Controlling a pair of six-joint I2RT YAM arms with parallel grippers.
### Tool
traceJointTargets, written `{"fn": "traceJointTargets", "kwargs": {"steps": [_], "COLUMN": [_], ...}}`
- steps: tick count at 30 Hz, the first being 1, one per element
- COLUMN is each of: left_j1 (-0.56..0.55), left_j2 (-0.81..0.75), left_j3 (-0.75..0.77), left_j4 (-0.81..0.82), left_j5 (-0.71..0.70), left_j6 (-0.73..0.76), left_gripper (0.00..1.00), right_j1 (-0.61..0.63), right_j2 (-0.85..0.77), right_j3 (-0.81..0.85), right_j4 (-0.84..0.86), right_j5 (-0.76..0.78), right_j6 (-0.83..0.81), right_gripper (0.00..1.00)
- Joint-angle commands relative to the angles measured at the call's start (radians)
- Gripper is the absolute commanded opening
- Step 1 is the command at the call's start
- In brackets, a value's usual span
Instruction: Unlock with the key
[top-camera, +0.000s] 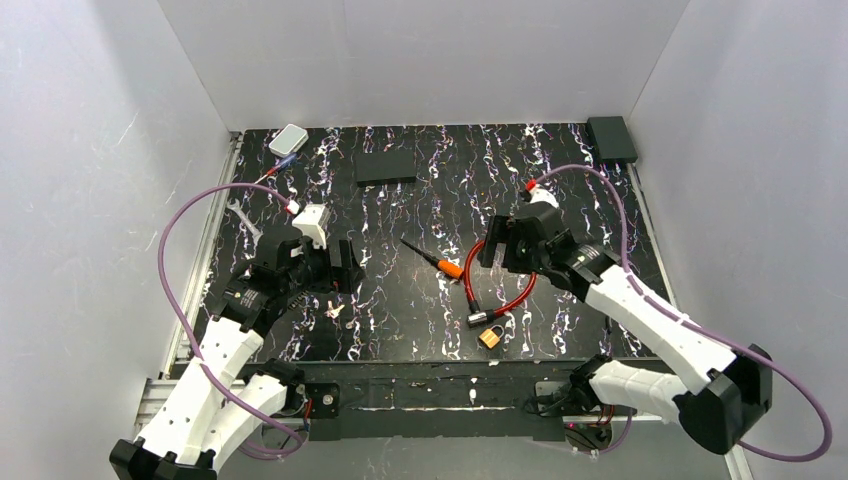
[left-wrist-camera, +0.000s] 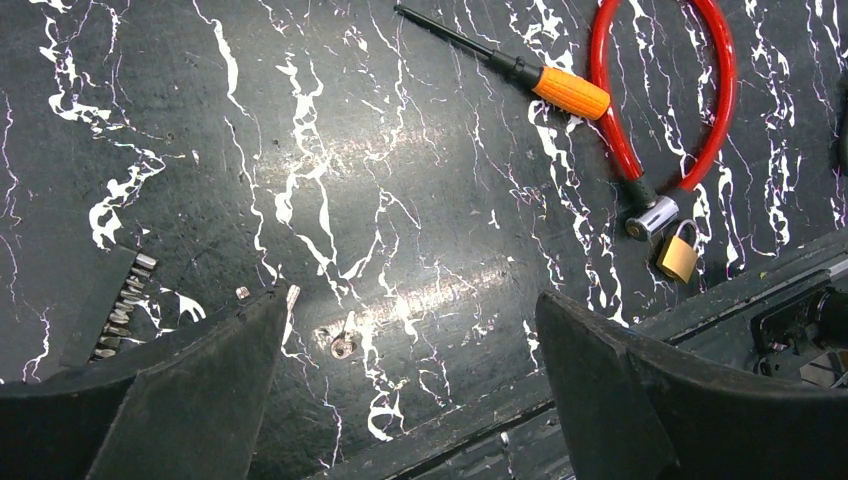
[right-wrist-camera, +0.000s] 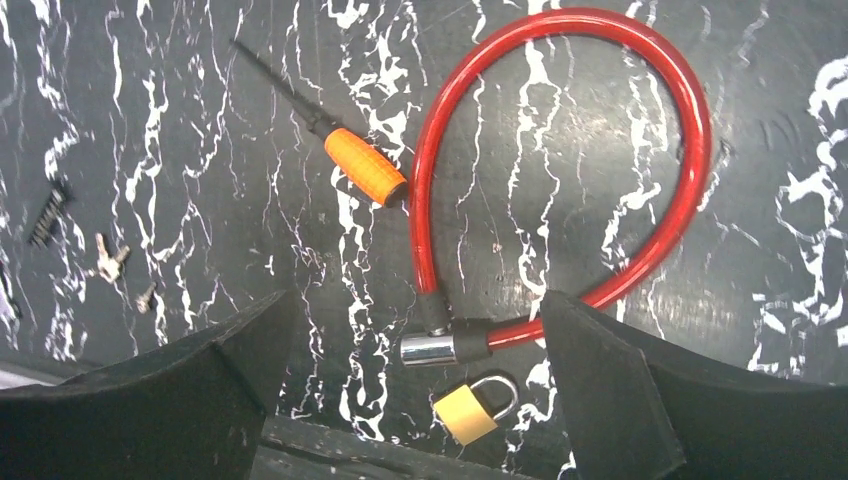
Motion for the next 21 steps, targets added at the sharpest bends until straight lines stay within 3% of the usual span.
{"fn": "traceJointTargets", "kwargs": {"steps": [1, 7, 11, 17, 21], "left_j1": [-0.003, -0.004, -0.003, -0.003, -0.003], "left_j2": [-0.011, -0.011, -0.002, -0.008, -0.015], "left_j3": [0.037, 0.035, 0.038, 0.039, 0.042], "left_j4": [-0.013, -0.013, -0.025, -0.029, -0.044], "left_j5": [-0.013, -0.035, -0.062, -0.107, -0.135], "left_j6": [0.011, 0.009, 0.004, -0.002, -0.007], "left_gripper": [0.92, 0.91, 0.90, 0.88, 0.87], "right_j1": [0.059, 0.178, 0.325, 0.471, 0.543], "right_j2": [-0.095, -0.047, 0.024, 0.135, 0.228], "right_j3": [-0.032, -0.051, -0.019, -0.019, 0.048], "right_j4": [-0.099, -0.110, -0.194, -0.138, -0.313], "right_j5": [0.205, 0.215, 0.327, 0.343, 0.435], "right_j6": [0.206, 0.241, 0.330, 0.410, 0.551], "right_gripper": [1.00, 1.00, 1.00, 1.00, 1.00]}}
